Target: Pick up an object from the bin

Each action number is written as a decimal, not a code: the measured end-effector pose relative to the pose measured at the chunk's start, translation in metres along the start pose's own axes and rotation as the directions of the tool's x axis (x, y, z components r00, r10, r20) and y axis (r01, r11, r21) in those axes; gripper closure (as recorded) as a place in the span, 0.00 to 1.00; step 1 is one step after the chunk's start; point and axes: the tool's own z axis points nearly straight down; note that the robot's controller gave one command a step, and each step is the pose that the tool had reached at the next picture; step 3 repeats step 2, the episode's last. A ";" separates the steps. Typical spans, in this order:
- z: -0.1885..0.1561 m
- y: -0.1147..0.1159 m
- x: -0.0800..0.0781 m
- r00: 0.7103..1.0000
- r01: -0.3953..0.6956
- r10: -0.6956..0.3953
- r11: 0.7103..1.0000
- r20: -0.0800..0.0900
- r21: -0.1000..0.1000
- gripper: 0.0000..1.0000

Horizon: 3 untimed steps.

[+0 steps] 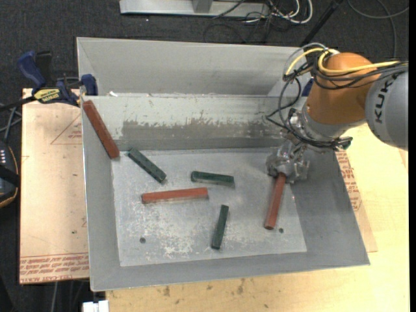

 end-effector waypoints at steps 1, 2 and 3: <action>0.000 0.000 0.000 1.000 0.000 0.000 1.000 0.000 0.000 1.00; -0.160 -0.002 0.006 0.999 -0.041 0.041 0.999 -0.015 0.012 1.00; -0.160 -0.002 0.006 0.999 -0.041 0.041 0.999 -0.015 0.012 1.00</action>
Offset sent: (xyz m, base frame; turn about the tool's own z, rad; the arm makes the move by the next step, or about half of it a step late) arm -0.0036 -0.0100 0.1578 0.0389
